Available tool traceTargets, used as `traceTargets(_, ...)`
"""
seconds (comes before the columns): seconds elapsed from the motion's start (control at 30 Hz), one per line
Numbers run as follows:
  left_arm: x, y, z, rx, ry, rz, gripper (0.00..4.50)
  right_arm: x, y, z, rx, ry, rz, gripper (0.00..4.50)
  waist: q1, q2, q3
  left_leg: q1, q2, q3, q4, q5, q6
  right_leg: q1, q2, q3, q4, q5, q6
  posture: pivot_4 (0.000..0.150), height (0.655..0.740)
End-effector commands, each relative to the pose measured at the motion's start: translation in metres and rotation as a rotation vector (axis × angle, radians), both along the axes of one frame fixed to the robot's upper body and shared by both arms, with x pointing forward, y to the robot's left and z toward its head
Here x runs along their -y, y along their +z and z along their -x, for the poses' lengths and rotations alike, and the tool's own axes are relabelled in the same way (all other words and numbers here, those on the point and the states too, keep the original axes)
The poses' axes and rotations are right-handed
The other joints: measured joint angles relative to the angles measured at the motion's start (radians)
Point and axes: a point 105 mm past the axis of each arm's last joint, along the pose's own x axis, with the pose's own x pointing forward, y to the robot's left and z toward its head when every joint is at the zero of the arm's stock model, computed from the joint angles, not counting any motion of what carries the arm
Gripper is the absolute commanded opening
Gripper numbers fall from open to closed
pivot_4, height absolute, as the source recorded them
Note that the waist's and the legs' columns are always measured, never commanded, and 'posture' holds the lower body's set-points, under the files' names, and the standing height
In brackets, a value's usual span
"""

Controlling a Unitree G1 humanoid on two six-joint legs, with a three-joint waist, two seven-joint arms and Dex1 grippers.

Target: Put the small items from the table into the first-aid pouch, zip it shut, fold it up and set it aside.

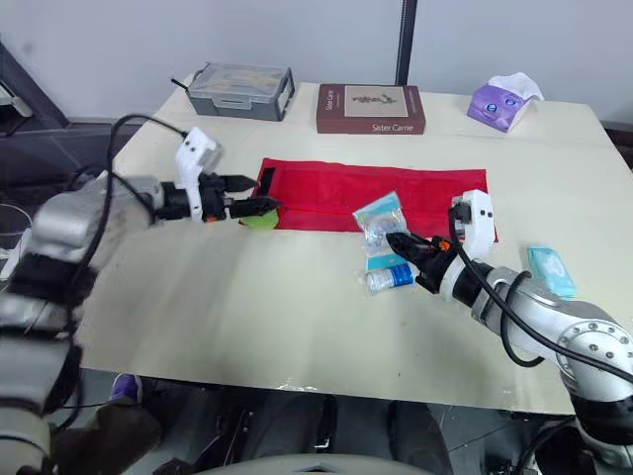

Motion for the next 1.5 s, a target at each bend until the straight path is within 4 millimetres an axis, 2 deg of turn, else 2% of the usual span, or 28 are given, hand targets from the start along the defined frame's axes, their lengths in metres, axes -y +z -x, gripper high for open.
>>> traceTargets(0.03, -0.006, -0.010, -0.020, 0.049, -0.036, -0.182, 4.03, -0.002, 0.014, 0.010, 0.058, 0.008, 0.000, 0.04, 0.002, -0.001, 0.001, -0.001, 0.001, 0.001, 0.001, -0.001, 0.001, 0.000, 0.000, 0.000, 0.000, 0.000, 0.001, 0.150, 0.7400)
traceTargets(0.13, -0.001, -0.017, -0.034, 0.083, -0.068, -0.303, 4.03, -0.002, 0.016, 0.019, 0.055, 0.001, -0.009, 0.04, 0.004, -0.004, 0.002, -0.002, 0.002, 0.002, 0.002, -0.002, 0.003, -0.001, 0.000, -0.001, -0.001, 0.002, 0.003, 0.150, 0.7400)
traceTargets(0.3, 0.012, -0.018, -0.048, 0.128, -0.083, -0.370, 4.03, 0.000, 0.015, 0.027, 0.053, -0.030, -0.006, 0.04, 0.004, -0.005, 0.003, -0.003, 0.003, 0.002, 0.005, -0.003, 0.005, -0.001, -0.001, -0.001, 0.000, 0.003, 0.005, 0.150, 0.7400)
traceTargets(0.47, 0.018, -0.022, -0.054, 0.184, -0.100, -0.451, 4.03, 0.000, 0.014, 0.030, 0.051, -0.061, -0.014, 0.04, 0.002, -0.005, 0.003, -0.003, 0.004, 0.002, 0.005, -0.003, 0.005, -0.001, -0.002, -0.001, 0.000, 0.003, 0.005, 0.150, 0.7400)
traceTargets(0.67, 0.015, -0.021, -0.056, 0.225, -0.104, -0.508, 4.03, 0.001, 0.009, 0.039, 0.038, -0.069, -0.017, 0.04, 0.003, -0.005, 0.003, -0.003, 0.004, 0.001, 0.005, -0.003, 0.005, 0.000, -0.002, -0.001, 0.001, 0.003, 0.005, 0.150, 0.7400)
traceTargets(0.8, 0.014, -0.024, -0.056, 0.219, -0.107, -0.514, 4.03, 0.012, 0.003, 0.044, 0.026, -0.078, 0.011, 0.04, 0.003, -0.005, 0.002, -0.003, 0.004, 0.001, 0.005, -0.003, 0.005, 0.000, -0.002, -0.001, 0.001, 0.003, 0.005, 0.150, 0.7400)
traceTargets(0.83, 0.014, -0.026, -0.055, 0.213, -0.108, -0.513, 3.50, 0.016, 0.001, 0.045, 0.022, -0.082, 0.024, 0.04, 0.004, -0.005, 0.002, -0.003, 0.004, 0.001, 0.005, -0.003, 0.005, 0.000, -0.002, -0.001, 0.001, 0.003, 0.005, 0.150, 0.7400)
traceTargets(0.9, 0.013, -0.030, -0.054, 0.196, -0.110, -0.512, 2.77, 0.024, -0.001, 0.047, 0.015, -0.087, 0.044, 0.04, 0.003, -0.006, 0.002, -0.003, 0.004, 0.001, 0.005, -0.003, 0.005, 0.000, -0.002, -0.001, 0.001, 0.003, 0.006, 0.150, 0.7400)
traceTargets(0.93, 0.012, -0.031, -0.054, 0.191, -0.108, -0.512, 2.19, 0.027, -0.002, 0.048, 0.013, -0.088, 0.052, 0.04, 0.003, -0.006, 0.002, -0.003, 0.004, 0.001, 0.005, -0.003, 0.005, 0.000, -0.002, -0.001, 0.001, 0.003, 0.006, 0.150, 0.7400)
traceTargets(1.0, 0.013, -0.033, -0.052, 0.179, -0.108, -0.488, 1.70, 0.032, -0.004, 0.051, 0.005, -0.089, 0.067, 0.04, 0.003, -0.006, 0.002, -0.003, 0.004, 0.001, 0.005, -0.003, 0.005, 0.000, -0.001, -0.001, 0.001, 0.003, 0.006, 0.150, 0.7400)
traceTargets(1.13, 0.015, -0.035, -0.050, 0.158, -0.122, -0.447, 0.05, 0.040, -0.007, 0.056, -0.002, -0.087, 0.079, 0.04, 0.004, -0.006, 0.002, -0.003, 0.004, 0.001, 0.005, -0.003, 0.005, 0.000, -0.001, -0.001, 0.001, 0.004, 0.006, 0.150, 0.7400)
traceTargets(1.33, 0.021, -0.034, -0.045, 0.134, -0.172, -0.383, 0.00, 0.058, -0.016, 0.067, -0.024, -0.117, 0.110, 0.04, 0.005, -0.007, 0.002, -0.003, 0.003, 0.001, 0.006, -0.003, 0.005, 0.000, -0.001, -0.001, 0.001, 0.004, 0.006, 0.150, 0.7400)
traceTargets(1.5, 0.029, -0.031, -0.037, 0.085, -0.240, -0.305, 0.00, 0.064, -0.017, 0.070, -0.014, -0.123, 0.138, 0.04, 0.004, -0.007, 0.002, -0.002, 0.003, 0.001, 0.006, -0.003, 0.005, 0.000, -0.001, -0.001, 0.001, 0.004, 0.006, 0.150, 0.7400)
